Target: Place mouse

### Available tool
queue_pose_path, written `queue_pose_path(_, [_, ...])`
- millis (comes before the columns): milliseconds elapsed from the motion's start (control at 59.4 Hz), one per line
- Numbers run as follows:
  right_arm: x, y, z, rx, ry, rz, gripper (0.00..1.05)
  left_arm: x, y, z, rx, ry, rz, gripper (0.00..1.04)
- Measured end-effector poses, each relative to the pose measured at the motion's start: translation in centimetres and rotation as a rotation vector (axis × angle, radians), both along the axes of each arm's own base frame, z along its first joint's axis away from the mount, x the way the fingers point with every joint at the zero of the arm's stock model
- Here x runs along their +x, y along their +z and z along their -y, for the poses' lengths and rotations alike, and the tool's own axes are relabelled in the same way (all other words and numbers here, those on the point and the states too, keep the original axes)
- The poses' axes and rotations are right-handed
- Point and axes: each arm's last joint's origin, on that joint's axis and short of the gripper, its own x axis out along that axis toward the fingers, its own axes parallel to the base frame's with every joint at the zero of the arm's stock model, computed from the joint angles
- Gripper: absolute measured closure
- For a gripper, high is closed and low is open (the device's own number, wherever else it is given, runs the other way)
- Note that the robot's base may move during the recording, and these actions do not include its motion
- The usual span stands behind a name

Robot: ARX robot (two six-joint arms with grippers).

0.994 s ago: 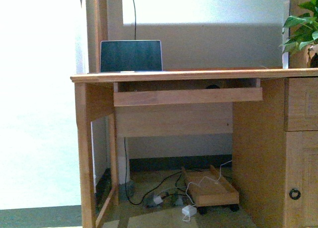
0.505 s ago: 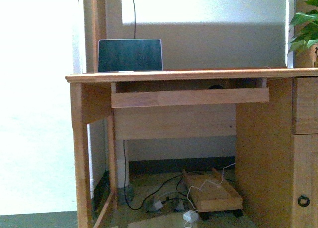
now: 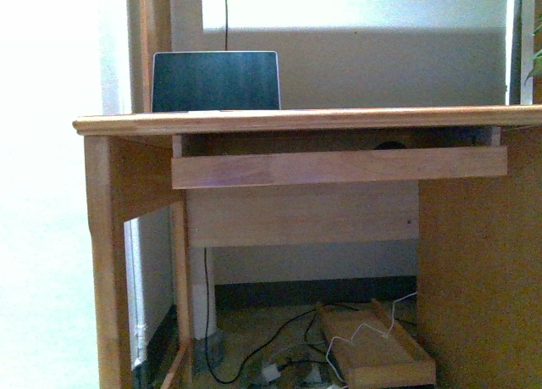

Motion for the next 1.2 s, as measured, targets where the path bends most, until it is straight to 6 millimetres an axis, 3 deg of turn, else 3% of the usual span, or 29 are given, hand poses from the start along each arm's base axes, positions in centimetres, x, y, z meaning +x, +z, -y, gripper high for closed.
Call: queue_pose_path(1196, [0.00, 0.00, 0.00, 0.000, 0.000, 0.000, 0.07, 0.00, -0.05, 0.00, 0.000, 0.000, 0.000, 0.08])
